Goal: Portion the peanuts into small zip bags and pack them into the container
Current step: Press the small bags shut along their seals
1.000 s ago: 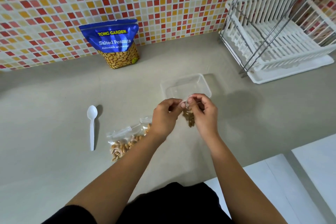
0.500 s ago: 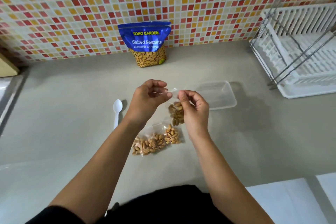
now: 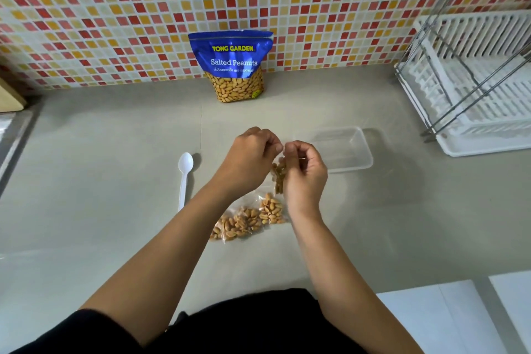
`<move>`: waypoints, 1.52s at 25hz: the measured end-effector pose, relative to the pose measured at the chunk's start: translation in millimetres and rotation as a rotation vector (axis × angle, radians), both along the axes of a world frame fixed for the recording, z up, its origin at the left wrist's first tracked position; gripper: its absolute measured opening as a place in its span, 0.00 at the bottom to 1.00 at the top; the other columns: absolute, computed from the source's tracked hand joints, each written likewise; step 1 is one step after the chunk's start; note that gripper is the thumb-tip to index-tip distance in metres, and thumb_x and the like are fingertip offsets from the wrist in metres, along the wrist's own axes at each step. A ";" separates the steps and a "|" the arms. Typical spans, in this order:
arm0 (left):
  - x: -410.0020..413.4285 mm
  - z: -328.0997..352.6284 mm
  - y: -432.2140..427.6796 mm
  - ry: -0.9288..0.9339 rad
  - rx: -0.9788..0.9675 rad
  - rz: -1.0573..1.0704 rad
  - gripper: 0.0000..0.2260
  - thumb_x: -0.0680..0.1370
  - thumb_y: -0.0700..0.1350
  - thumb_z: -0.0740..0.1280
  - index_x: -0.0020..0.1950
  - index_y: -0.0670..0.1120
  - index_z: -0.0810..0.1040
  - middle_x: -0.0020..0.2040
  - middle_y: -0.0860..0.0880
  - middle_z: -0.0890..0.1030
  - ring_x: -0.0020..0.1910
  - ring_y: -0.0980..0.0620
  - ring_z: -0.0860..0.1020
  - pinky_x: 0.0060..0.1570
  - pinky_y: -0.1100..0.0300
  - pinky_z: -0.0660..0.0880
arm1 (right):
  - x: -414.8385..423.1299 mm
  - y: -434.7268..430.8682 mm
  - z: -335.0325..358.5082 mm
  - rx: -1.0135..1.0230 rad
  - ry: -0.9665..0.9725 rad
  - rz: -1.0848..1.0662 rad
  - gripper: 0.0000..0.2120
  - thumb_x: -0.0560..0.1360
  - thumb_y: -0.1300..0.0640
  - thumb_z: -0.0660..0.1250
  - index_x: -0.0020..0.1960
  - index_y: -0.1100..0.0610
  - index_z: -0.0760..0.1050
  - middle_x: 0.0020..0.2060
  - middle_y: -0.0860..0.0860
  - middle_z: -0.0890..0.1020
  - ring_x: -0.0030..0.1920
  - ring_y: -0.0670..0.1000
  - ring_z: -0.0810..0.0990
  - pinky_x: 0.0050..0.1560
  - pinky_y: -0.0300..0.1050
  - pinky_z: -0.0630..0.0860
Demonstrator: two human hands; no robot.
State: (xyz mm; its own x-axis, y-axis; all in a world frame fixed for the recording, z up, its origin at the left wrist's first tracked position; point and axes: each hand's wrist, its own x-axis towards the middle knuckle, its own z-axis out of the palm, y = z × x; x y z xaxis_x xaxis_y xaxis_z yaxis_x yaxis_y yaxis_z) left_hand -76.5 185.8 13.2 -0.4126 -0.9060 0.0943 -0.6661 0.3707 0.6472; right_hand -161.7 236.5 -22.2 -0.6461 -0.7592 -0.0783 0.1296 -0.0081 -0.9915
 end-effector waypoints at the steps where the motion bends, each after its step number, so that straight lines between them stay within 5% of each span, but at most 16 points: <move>1: -1.5 -1.7 0.7 -0.003 -0.023 -0.007 0.07 0.79 0.41 0.62 0.49 0.40 0.79 0.44 0.46 0.76 0.42 0.52 0.72 0.43 0.69 0.65 | -0.8 0.1 0.8 -0.003 0.004 -0.019 0.05 0.77 0.62 0.64 0.42 0.58 0.75 0.31 0.51 0.77 0.27 0.40 0.75 0.32 0.34 0.73; 4: -2.9 -7.5 2.0 -0.128 -0.132 -0.006 0.10 0.80 0.45 0.60 0.53 0.41 0.78 0.50 0.43 0.77 0.52 0.44 0.74 0.48 0.52 0.72 | -5.6 -1.5 -1.8 0.004 0.020 -0.045 0.09 0.77 0.60 0.65 0.39 0.51 0.76 0.30 0.50 0.77 0.29 0.48 0.77 0.34 0.45 0.78; 7: -2.4 -14.4 3.5 -0.355 -0.260 0.010 0.13 0.81 0.48 0.57 0.55 0.42 0.76 0.51 0.45 0.76 0.53 0.44 0.72 0.42 0.53 0.66 | -9.2 -2.1 -4.7 0.015 0.037 -0.050 0.07 0.77 0.60 0.65 0.40 0.52 0.75 0.32 0.52 0.77 0.30 0.51 0.77 0.29 0.40 0.73; 14: 15.5 -19.2 6.8 -0.579 -0.601 0.023 0.18 0.76 0.52 0.55 0.35 0.43 0.77 0.32 0.48 0.76 0.31 0.46 0.75 0.32 0.58 0.61 | -8.6 0.7 -4.6 -0.012 0.201 -0.040 0.07 0.76 0.59 0.65 0.41 0.49 0.75 0.35 0.50 0.80 0.34 0.48 0.78 0.37 0.37 0.77; 16: 18.4 -13.6 7.6 -0.531 -0.532 0.053 0.20 0.77 0.54 0.55 0.34 0.43 0.76 0.32 0.48 0.75 0.31 0.46 0.74 0.33 0.58 0.61 | -8.6 -0.9 -3.7 -0.016 0.180 -0.025 0.06 0.77 0.57 0.65 0.42 0.49 0.75 0.36 0.48 0.80 0.35 0.45 0.79 0.39 0.35 0.75; 19: 24.3 -5.7 5.1 -0.113 -0.056 0.086 0.19 0.79 0.56 0.57 0.44 0.41 0.76 0.38 0.47 0.76 0.38 0.47 0.76 0.38 0.57 0.68 | -6.4 -3.9 -2.4 0.019 -0.077 0.034 0.06 0.77 0.56 0.64 0.42 0.49 0.76 0.38 0.46 0.80 0.40 0.44 0.80 0.47 0.38 0.76; 22: 31.7 -12.9 19.3 0.039 0.234 0.091 0.15 0.78 0.55 0.61 0.46 0.43 0.75 0.38 0.50 0.81 0.39 0.53 0.79 0.38 0.70 0.72 | 1.2 -1.9 -9.3 0.072 -0.305 0.136 0.07 0.77 0.55 0.64 0.41 0.49 0.75 0.40 0.46 0.82 0.46 0.50 0.81 0.54 0.50 0.77; 24: 39.8 -31.7 26.6 0.111 0.373 0.135 0.12 0.75 0.52 0.66 0.44 0.43 0.75 0.38 0.48 0.81 0.41 0.48 0.81 0.45 0.61 0.78 | 4.3 -0.1 -17.9 0.117 -0.363 0.228 0.06 0.77 0.54 0.64 0.42 0.49 0.75 0.42 0.46 0.82 0.47 0.51 0.81 0.52 0.51 0.78; 26: 48.2 -51.6 33.0 0.234 0.509 0.257 0.09 0.73 0.50 0.70 0.43 0.45 0.76 0.38 0.47 0.81 0.43 0.44 0.81 0.48 0.47 0.79 | 1.9 0.8 -31.6 0.228 -0.125 0.289 0.05 0.77 0.53 0.65 0.42 0.50 0.75 0.41 0.45 0.81 0.46 0.49 0.80 0.47 0.46 0.78; 28: 51.9 -64.7 41.5 0.245 0.545 0.397 0.12 0.71 0.51 0.72 0.46 0.46 0.75 0.37 0.49 0.80 0.41 0.44 0.81 0.43 0.50 0.80 | -3.7 2.7 -44.3 0.336 0.301 0.341 0.04 0.75 0.53 0.66 0.42 0.52 0.76 0.38 0.45 0.80 0.42 0.47 0.79 0.46 0.41 0.75; 30: 50.2 -74.5 51.6 0.151 0.527 0.453 0.15 0.71 0.50 0.73 0.49 0.46 0.71 0.36 0.49 0.79 0.37 0.46 0.79 0.33 0.57 0.76 | -5.4 4.3 -52.9 0.407 0.532 0.395 0.04 0.75 0.53 0.67 0.44 0.54 0.78 0.37 0.46 0.80 0.40 0.47 0.78 0.44 0.38 0.71; 32: 46.0 -84.7 57.0 0.094 0.519 0.449 0.16 0.72 0.49 0.72 0.50 0.46 0.67 0.35 0.48 0.79 0.34 0.47 0.78 0.30 0.57 0.75 | -3.9 4.2 -60.2 0.487 0.623 0.434 0.05 0.74 0.53 0.67 0.45 0.54 0.79 0.39 0.48 0.83 0.40 0.49 0.79 0.42 0.37 0.70; 38: 27.9 -102.1 53.2 -0.214 0.359 0.349 0.11 0.76 0.46 0.65 0.52 0.41 0.67 0.42 0.38 0.81 0.42 0.38 0.79 0.42 0.48 0.77 | -7.8 1.2 -83.5 0.630 0.749 0.514 0.06 0.73 0.56 0.66 0.48 0.55 0.79 0.45 0.52 0.84 0.47 0.54 0.82 0.46 0.42 0.75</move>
